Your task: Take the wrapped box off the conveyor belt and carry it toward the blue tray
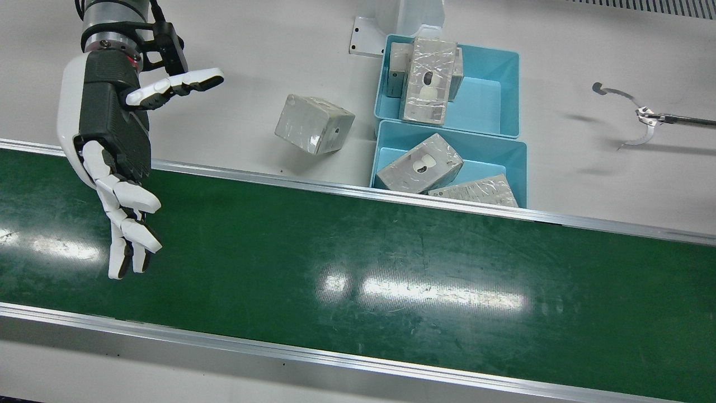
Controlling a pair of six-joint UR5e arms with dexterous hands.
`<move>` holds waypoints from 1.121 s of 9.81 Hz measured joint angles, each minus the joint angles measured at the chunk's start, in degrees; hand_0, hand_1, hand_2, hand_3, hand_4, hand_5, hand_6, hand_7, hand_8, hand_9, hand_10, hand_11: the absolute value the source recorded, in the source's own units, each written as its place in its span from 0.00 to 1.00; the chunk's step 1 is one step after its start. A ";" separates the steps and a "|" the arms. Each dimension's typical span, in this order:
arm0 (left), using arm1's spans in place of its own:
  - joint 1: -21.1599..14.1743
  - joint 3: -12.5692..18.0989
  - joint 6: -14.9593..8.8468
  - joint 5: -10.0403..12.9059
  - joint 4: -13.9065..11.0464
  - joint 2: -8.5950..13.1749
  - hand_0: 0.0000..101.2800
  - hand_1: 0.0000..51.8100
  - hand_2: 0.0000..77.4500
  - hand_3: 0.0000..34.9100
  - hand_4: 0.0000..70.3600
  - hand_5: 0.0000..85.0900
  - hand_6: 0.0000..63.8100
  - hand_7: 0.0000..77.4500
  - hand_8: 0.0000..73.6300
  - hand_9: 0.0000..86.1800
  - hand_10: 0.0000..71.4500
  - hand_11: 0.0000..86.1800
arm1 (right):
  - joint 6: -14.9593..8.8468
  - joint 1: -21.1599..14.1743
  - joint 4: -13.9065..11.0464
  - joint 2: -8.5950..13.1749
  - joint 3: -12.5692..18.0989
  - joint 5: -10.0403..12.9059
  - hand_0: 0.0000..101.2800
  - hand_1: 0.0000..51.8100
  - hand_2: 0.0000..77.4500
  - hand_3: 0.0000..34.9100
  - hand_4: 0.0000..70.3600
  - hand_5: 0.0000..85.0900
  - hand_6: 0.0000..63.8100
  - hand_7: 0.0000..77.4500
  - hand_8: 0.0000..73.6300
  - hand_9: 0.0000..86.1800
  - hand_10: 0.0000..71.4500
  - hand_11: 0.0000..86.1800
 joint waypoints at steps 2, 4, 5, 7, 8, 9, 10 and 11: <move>0.00 0.00 0.00 0.00 0.00 0.00 0.00 0.00 0.01 0.00 0.00 0.01 0.00 0.01 0.00 0.01 0.00 0.00 | 0.27 0.14 -0.24 0.53 -1.80 0.18 0.41 0.18 0.15 0.87 0.22 0.26 0.00 0.24 0.00 0.02 0.01 0.02; 0.00 0.00 0.00 0.00 0.00 0.00 0.00 0.00 0.01 0.00 0.00 0.01 0.00 0.01 0.01 0.01 0.01 0.00 | 0.33 0.87 -0.46 1.86 -4.28 0.30 0.42 0.18 0.16 0.87 0.23 0.26 0.00 0.25 0.00 0.03 0.01 0.02; 0.00 0.00 0.00 0.00 0.00 0.00 0.00 0.00 0.01 0.00 0.00 0.01 0.00 0.01 0.01 0.01 0.01 0.00 | 0.33 1.13 -0.74 2.51 -5.14 0.56 0.42 0.18 0.16 0.87 0.23 0.26 0.00 0.25 0.00 0.03 0.01 0.02; 0.00 0.00 0.00 0.00 0.00 0.00 0.00 0.00 0.01 0.00 0.00 0.01 0.00 0.01 0.01 0.00 0.00 0.00 | 0.97 1.34 -3.22 5.01 -6.24 1.89 0.44 0.20 0.18 0.87 0.27 0.31 0.00 0.27 0.00 0.04 0.01 0.02; 0.00 0.00 0.00 0.00 0.00 0.00 0.00 0.00 0.01 0.00 0.00 0.01 0.00 0.01 0.01 0.00 0.01 0.00 | 1.53 1.42 -4.71 6.00 -6.42 2.48 0.45 0.23 0.18 0.89 0.27 0.31 0.00 0.27 0.00 0.04 0.01 0.02; 0.00 0.00 0.00 0.00 0.00 0.00 0.00 0.00 0.01 0.00 0.00 0.01 0.00 0.01 0.01 0.00 0.01 0.00 | 1.97 1.52 -5.62 6.15 -6.39 2.71 0.45 0.21 0.19 0.87 0.23 0.26 0.00 0.27 0.00 0.04 0.01 0.02; 0.00 0.00 0.00 0.00 0.00 0.00 0.00 0.00 0.01 0.00 0.00 0.01 0.00 0.01 0.01 0.00 0.00 0.00 | 2.32 1.56 -5.99 5.70 -6.28 2.69 0.44 0.21 0.19 0.87 0.23 0.26 0.00 0.26 0.00 0.04 0.01 0.02; 0.00 0.00 0.00 0.00 0.00 0.00 0.00 0.00 0.01 0.00 0.00 0.01 0.00 0.01 0.01 0.00 0.01 0.00 | 2.61 1.55 -6.14 5.20 -6.12 2.63 0.44 0.21 0.19 0.87 0.23 0.26 0.00 0.26 0.00 0.04 0.01 0.02</move>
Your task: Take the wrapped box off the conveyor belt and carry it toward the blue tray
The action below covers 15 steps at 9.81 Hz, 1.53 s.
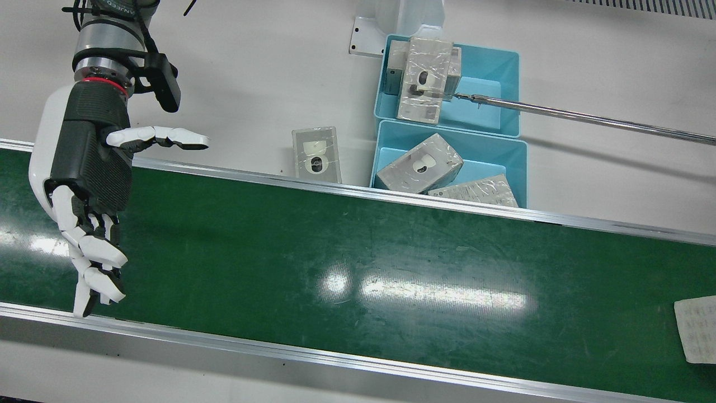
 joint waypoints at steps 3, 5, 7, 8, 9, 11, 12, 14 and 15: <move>0.00 0.00 0.00 0.00 0.00 0.00 0.00 0.00 0.01 0.00 0.00 0.01 0.00 0.01 0.01 0.00 0.00 0.00 | 0.20 -0.08 -0.10 -0.44 0.23 -0.07 0.44 0.21 0.19 0.87 0.22 0.26 0.00 0.26 0.00 0.03 0.01 0.02; 0.00 0.00 0.00 0.00 0.00 0.00 0.00 0.00 0.01 0.00 0.00 0.01 0.00 0.01 0.01 0.00 0.00 0.00 | 0.25 -0.20 -0.09 -0.45 0.12 -0.08 0.43 0.21 0.19 0.86 0.22 0.26 0.00 0.26 0.00 0.03 0.01 0.02; 0.00 0.00 0.00 0.00 0.00 0.00 0.00 0.00 0.01 0.00 0.00 0.01 0.00 0.01 0.00 0.01 0.01 0.00 | 0.27 -0.28 -0.08 -0.40 -0.11 -0.08 0.42 0.19 0.20 0.87 0.24 0.27 0.00 0.26 0.00 0.03 0.03 0.02; 0.00 0.00 0.00 0.00 0.00 0.00 0.00 0.00 0.01 0.00 0.00 0.01 0.00 0.01 0.00 0.01 0.01 0.00 | 0.28 -0.30 -0.08 -0.36 -0.20 -0.08 0.42 0.19 0.20 0.87 0.24 0.27 0.00 0.26 0.00 0.03 0.03 0.02; 0.00 0.00 0.00 0.00 0.00 0.00 0.00 0.00 0.01 0.00 0.00 0.01 0.00 0.01 0.00 0.01 0.00 0.00 | 0.28 -0.31 -0.08 -0.37 -0.26 -0.11 0.42 0.19 0.20 0.86 0.24 0.27 0.00 0.26 0.00 0.03 0.03 0.02; 0.00 0.00 0.00 0.00 0.00 0.00 0.00 0.00 0.01 0.00 0.00 0.01 0.00 0.01 0.01 0.00 0.00 0.00 | 0.34 -0.30 -0.08 -0.45 -0.33 -0.16 0.42 0.19 0.20 0.87 0.22 0.25 0.00 0.26 0.00 0.03 0.00 0.03; 0.00 0.00 0.00 0.00 0.00 0.00 0.00 0.00 0.01 0.00 0.00 0.01 0.00 0.01 0.01 0.00 0.00 0.00 | 0.39 -0.27 -0.07 -0.45 -0.36 -0.16 0.42 0.18 0.19 0.87 0.18 0.26 0.00 0.25 0.00 0.03 0.01 0.03; 0.00 0.00 0.00 0.00 0.00 0.00 0.00 0.00 0.01 0.00 0.00 0.01 0.00 0.01 0.01 0.00 0.01 0.00 | 0.44 -0.26 -0.08 -0.40 -0.39 -0.17 0.42 0.18 0.19 0.87 0.21 0.26 0.00 0.25 0.00 0.03 0.05 0.03; 0.00 0.00 0.00 0.00 0.00 0.00 0.00 0.00 0.01 0.00 0.00 0.01 0.00 0.01 0.00 0.01 0.00 0.00 | 0.45 -0.28 -0.08 -0.40 -0.43 -0.17 0.42 0.19 0.19 0.86 0.21 0.26 0.00 0.25 0.00 0.03 0.02 0.03</move>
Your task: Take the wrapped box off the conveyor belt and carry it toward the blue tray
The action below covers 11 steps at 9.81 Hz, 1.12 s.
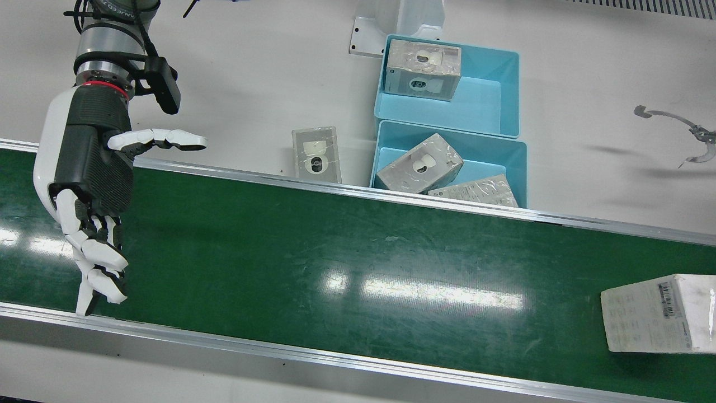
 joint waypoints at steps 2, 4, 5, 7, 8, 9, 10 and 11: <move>0.00 0.00 0.00 0.00 0.00 0.00 0.00 0.00 0.01 0.00 0.00 0.01 0.00 0.01 0.01 0.00 0.00 0.00 | 0.00 -0.03 0.00 0.00 -0.08 0.00 0.42 0.19 0.19 0.86 0.21 0.26 0.00 0.25 0.00 0.03 0.02 0.03; 0.00 0.00 0.00 0.00 0.00 0.00 0.00 0.00 0.01 0.00 0.00 0.01 0.00 0.01 0.01 0.00 0.00 0.00 | 0.01 -0.07 0.00 0.00 -0.28 0.00 0.42 0.19 0.19 0.87 0.21 0.26 0.00 0.25 0.00 0.03 0.02 0.03; 0.00 0.00 0.00 0.00 0.00 0.00 0.00 0.00 0.01 0.00 0.00 0.01 0.00 0.01 0.01 0.00 0.01 0.00 | 0.08 -0.10 0.05 0.07 -0.63 0.00 0.42 0.19 0.19 0.87 0.21 0.26 0.00 0.25 0.00 0.03 0.02 0.03; 0.00 0.00 0.00 0.00 0.00 0.00 0.00 0.00 0.01 0.00 0.00 0.01 0.00 0.01 0.01 0.00 0.01 0.00 | 0.28 -0.17 0.09 0.40 -1.32 0.00 0.41 0.19 0.17 0.86 0.19 0.25 0.00 0.25 0.00 0.03 0.04 0.05; 0.00 0.00 0.00 0.00 0.00 0.00 0.00 0.00 0.01 0.00 0.00 0.01 0.00 0.01 0.01 0.00 0.00 0.00 | 0.32 -0.22 0.11 0.55 -1.60 0.02 0.41 0.19 0.18 0.86 0.19 0.26 0.00 0.25 0.00 0.03 0.04 0.05; 0.00 0.00 0.00 0.00 0.00 0.00 0.00 0.00 0.01 0.00 0.00 0.01 0.00 0.01 0.01 0.00 0.00 0.00 | 0.34 -0.26 0.14 0.77 -1.91 0.05 0.41 0.19 0.18 0.86 0.21 0.26 0.00 0.25 0.00 0.03 0.04 0.05; 0.00 0.00 0.00 0.00 0.00 0.00 0.00 0.00 0.01 0.00 0.00 0.01 0.00 0.01 0.01 0.00 0.01 0.00 | 0.35 -0.37 0.16 1.01 -2.14 0.07 0.41 0.19 0.18 0.86 0.21 0.26 0.00 0.25 0.00 0.03 0.04 0.05; 0.00 0.00 0.00 0.00 0.00 0.00 0.00 0.00 0.01 0.00 0.00 0.01 0.00 0.01 0.00 0.01 0.00 0.00 | 0.35 -0.54 0.17 1.19 -2.25 0.08 0.41 0.19 0.19 0.86 0.21 0.26 0.00 0.25 0.00 0.03 0.04 0.05</move>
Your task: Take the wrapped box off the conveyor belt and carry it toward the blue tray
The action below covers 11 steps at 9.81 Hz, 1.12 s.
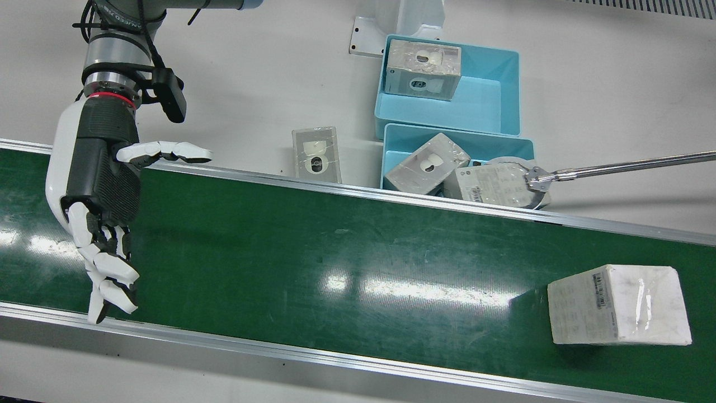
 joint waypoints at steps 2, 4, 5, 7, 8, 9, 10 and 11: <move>0.00 0.00 0.00 0.00 0.00 0.00 0.00 0.00 0.01 0.00 0.00 0.01 0.00 0.01 0.01 0.01 0.00 0.00 | 0.00 -0.23 0.01 0.13 -0.04 0.01 0.41 0.19 0.19 0.86 0.21 0.26 0.00 0.25 0.00 0.03 0.04 0.05; 0.00 0.00 0.00 0.00 0.00 0.00 0.00 0.00 0.01 0.00 0.00 0.01 0.00 0.01 0.01 0.00 0.01 0.00 | 0.00 -0.27 0.01 0.11 0.01 0.01 0.41 0.19 0.19 0.86 0.22 0.26 0.00 0.25 0.00 0.03 0.04 0.05; 0.00 0.00 0.00 0.00 0.00 0.00 0.00 0.00 0.01 0.00 0.00 0.01 0.00 0.01 0.01 0.00 0.00 0.00 | 0.00 -0.29 0.01 0.08 0.04 0.01 0.41 0.19 0.20 0.86 0.19 0.26 0.00 0.25 0.00 0.03 0.04 0.05; 0.00 0.00 0.00 0.00 0.00 0.00 0.00 0.00 0.01 0.00 0.00 0.01 0.00 0.01 0.01 0.00 0.01 0.00 | 0.00 -0.29 0.01 -0.04 0.16 0.01 0.41 0.19 0.19 0.86 0.22 0.26 0.00 0.25 0.00 0.03 0.04 0.05; 0.00 0.00 0.00 0.00 0.00 0.00 0.00 0.00 0.01 0.00 0.00 0.01 0.00 0.01 0.00 0.01 0.01 0.00 | 0.00 -0.29 0.01 -0.08 0.23 0.01 0.41 0.19 0.19 0.86 0.22 0.26 0.00 0.25 0.00 0.03 0.04 0.05; 0.00 0.00 0.00 0.00 0.00 0.00 0.00 0.00 0.01 0.00 0.00 0.01 0.00 0.01 0.00 0.01 0.00 0.00 | 0.00 -0.29 0.01 -0.10 0.28 0.01 0.41 0.19 0.20 0.86 0.22 0.26 0.00 0.25 0.00 0.03 0.04 0.05; 0.00 0.00 0.00 0.00 0.00 0.00 0.00 0.00 0.01 0.00 0.00 0.01 0.00 0.01 0.00 0.01 0.00 0.00 | 0.00 -0.30 0.01 -0.12 0.31 0.01 0.41 0.19 0.20 0.86 0.22 0.26 0.00 0.25 0.00 0.03 0.04 0.05; 0.00 0.00 0.00 0.00 0.00 0.00 0.00 0.00 0.01 0.00 0.00 0.01 0.00 0.01 0.00 0.01 0.00 0.00 | 0.00 -0.29 0.01 -0.16 0.33 0.01 0.41 0.19 0.20 0.86 0.22 0.26 0.00 0.25 0.00 0.03 0.04 0.03</move>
